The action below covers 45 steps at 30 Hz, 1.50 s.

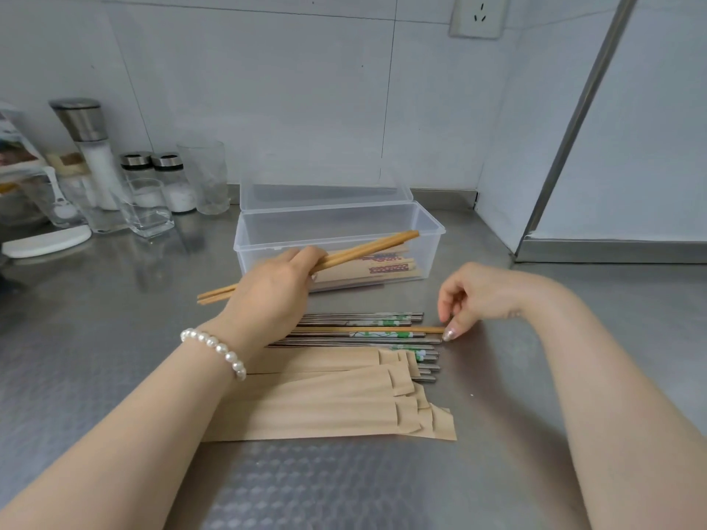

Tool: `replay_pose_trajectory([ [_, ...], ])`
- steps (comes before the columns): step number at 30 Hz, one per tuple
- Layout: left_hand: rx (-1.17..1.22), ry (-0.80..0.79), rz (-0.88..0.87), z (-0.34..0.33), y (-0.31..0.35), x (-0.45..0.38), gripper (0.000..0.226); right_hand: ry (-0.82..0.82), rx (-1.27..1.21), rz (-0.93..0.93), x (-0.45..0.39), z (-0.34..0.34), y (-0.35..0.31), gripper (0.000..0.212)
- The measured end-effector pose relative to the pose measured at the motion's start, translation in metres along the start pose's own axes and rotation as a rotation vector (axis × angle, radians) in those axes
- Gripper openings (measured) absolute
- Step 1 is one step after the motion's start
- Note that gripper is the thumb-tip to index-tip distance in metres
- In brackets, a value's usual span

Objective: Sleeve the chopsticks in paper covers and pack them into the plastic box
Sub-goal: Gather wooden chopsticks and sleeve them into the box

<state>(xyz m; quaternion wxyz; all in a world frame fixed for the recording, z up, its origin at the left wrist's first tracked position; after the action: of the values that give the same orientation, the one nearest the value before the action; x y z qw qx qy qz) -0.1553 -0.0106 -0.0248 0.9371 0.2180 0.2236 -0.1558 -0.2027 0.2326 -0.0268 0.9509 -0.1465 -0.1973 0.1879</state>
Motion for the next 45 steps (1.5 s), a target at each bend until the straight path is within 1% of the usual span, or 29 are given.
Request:
replay_pose_trajectory([
  [8,0.1,-0.052,0.024,-0.002,0.004,0.001,0.013,0.012,-0.066,0.024,-0.007,-0.003,0.009,0.014],
  [14,0.077,-0.071,0.031,-0.002,0.005,0.003,0.034,-0.008,-0.069,0.067,-0.006,-0.003,0.003,0.013],
  [17,0.069,-0.056,0.047,-0.005,0.004,0.002,0.039,-0.029,-0.031,0.068,-0.005,-0.004,0.0,0.012],
  [21,0.095,-0.065,0.059,-0.007,0.003,0.003,0.037,-0.032,0.007,0.068,-0.006,-0.005,-0.001,0.013],
  [25,0.103,-0.1,0.067,-0.007,0.005,0.004,0.05,0.0,-0.039,0.101,-0.004,-0.001,-0.001,0.011],
  [27,0.042,-0.092,0.052,-0.004,0.007,0.004,0.06,0.01,-0.114,0.127,0.001,0.004,-0.002,0.012],
  [29,-0.051,-0.038,-0.016,-0.002,0.011,0.003,0.065,-0.03,-0.225,0.155,0.005,0.005,-0.003,0.014],
  [30,-0.1,-0.009,-0.065,-0.003,0.013,0.003,0.063,-0.054,-0.28,0.176,0.006,0.005,-0.005,0.015],
  [32,-0.211,0.025,-0.159,-0.005,0.016,0.003,0.051,-0.061,-0.358,0.212,0.007,0.006,-0.01,0.015],
  [34,-0.322,0.068,-0.184,-0.003,0.018,0.0,0.034,0.0,-0.414,0.239,0.009,0.009,-0.014,0.012],
  [36,-0.409,0.06,-0.171,0.003,0.019,-0.005,0.03,0.133,-0.474,0.257,0.009,0.015,-0.014,0.009],
  [39,-0.58,0.0,-0.148,0.012,0.021,-0.016,0.034,0.471,-0.593,0.255,0.008,0.027,-0.011,0.007],
  [40,-0.641,-0.045,-0.138,0.016,0.025,-0.019,0.032,0.588,-0.614,0.263,0.009,0.031,-0.011,0.013],
  [41,-0.685,-0.098,-0.135,0.021,0.032,-0.022,0.024,0.663,-0.59,0.281,0.011,0.033,-0.016,0.023],
  [42,-0.72,-0.155,-0.132,0.026,0.04,-0.026,0.013,0.686,-0.521,0.309,0.013,0.031,-0.024,0.035],
  [43,-0.776,-0.206,-0.144,0.03,0.049,-0.032,0.009,0.659,-0.423,0.325,0.013,0.027,-0.034,0.047],
  [44,-0.831,-0.256,-0.169,0.033,0.061,-0.039,0.014,0.612,-0.318,0.323,0.01,0.02,-0.044,0.058],
  [45,-0.877,-0.288,-0.203,0.037,0.076,-0.046,0.018,0.58,-0.227,0.303,0.009,0.014,-0.054,0.065],
])
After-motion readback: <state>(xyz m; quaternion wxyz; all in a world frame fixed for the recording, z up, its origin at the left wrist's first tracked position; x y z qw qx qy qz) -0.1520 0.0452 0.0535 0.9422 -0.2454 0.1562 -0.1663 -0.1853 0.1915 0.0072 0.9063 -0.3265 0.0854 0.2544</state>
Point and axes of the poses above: each hand's wrist, its own x-axis away from the middle knuckle, its own z-axis out of the back of the hand, y = z × x, the point moved 4 cm from there along -x, towards the middle knuckle, and after that the axes turned 6 degrees about x, right-handed, at the moved point
